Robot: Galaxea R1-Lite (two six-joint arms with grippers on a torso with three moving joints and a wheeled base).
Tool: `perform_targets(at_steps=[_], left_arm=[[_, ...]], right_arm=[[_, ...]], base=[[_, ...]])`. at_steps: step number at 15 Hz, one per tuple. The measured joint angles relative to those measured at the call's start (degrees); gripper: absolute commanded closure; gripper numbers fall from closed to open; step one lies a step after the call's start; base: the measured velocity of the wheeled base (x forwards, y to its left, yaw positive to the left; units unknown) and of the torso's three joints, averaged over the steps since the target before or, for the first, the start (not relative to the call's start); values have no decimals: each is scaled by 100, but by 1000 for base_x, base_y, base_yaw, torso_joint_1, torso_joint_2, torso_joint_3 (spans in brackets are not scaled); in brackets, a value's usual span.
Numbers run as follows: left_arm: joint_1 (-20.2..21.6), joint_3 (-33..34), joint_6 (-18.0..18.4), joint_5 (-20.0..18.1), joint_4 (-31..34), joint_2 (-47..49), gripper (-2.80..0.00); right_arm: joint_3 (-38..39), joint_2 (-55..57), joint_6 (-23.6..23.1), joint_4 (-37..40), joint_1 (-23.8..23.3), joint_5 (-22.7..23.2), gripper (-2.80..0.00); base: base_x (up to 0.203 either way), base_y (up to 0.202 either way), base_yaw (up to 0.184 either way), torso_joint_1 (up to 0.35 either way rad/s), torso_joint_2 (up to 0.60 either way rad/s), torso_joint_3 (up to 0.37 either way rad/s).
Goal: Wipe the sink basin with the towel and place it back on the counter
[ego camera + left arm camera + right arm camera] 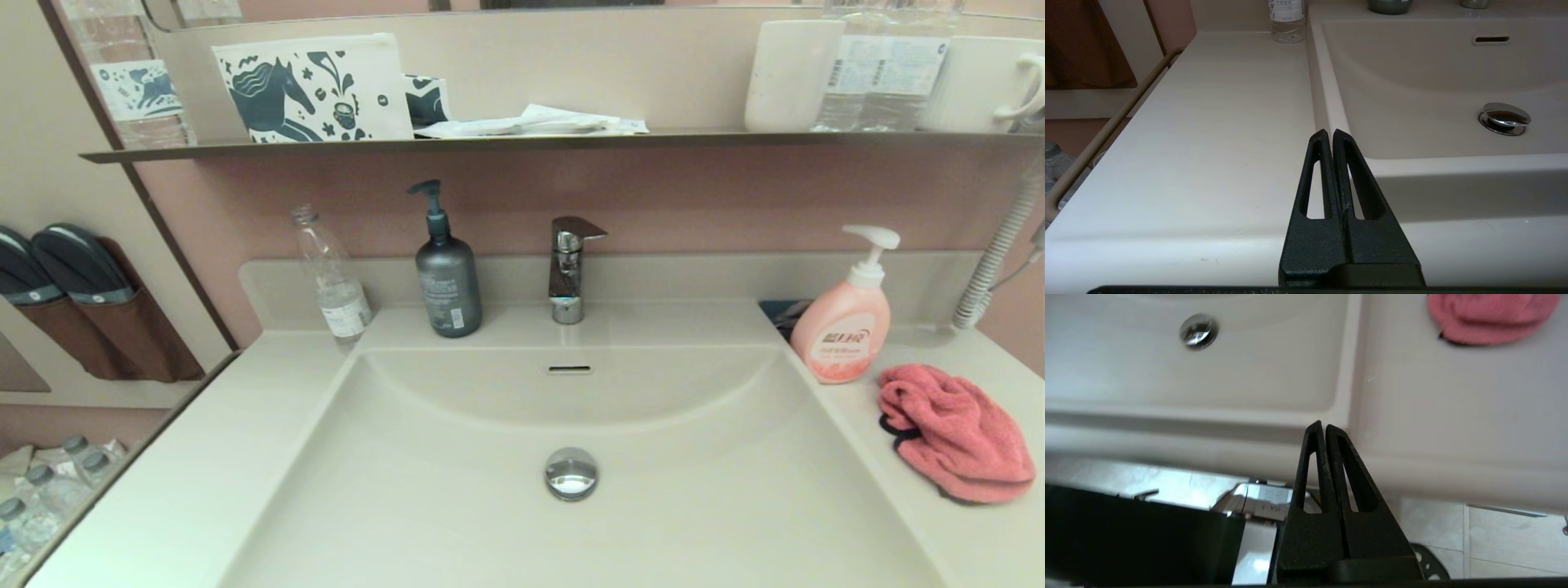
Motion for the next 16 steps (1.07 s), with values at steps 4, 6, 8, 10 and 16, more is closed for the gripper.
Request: perform_targets(at_steps=[4,6,8,10,16], left_arm=[[0,0,0,1,0,0,0],[0,0,0,0,0,0,0],[0,0,0,0,0,0,0],[2,0,0,0,2,0,0],[0,0,0,0,1,0,0]], right_arm=[[304,-929,-5,249,307,-162,0],[422,-1374,-6,244,333,-468,0],[551,-1790,-17,179,344,-735,0],[979,-2204,-35,-298,344,-1071,0],[2934,-2831,-142,-2984,337,-1554,0]], base=[[0,0,0,0,0,0],[0,0,0,0,0,0],[0,0,0,0,0,0],[0,0,0,0,0,0],[0,0,0,0,0,0]])
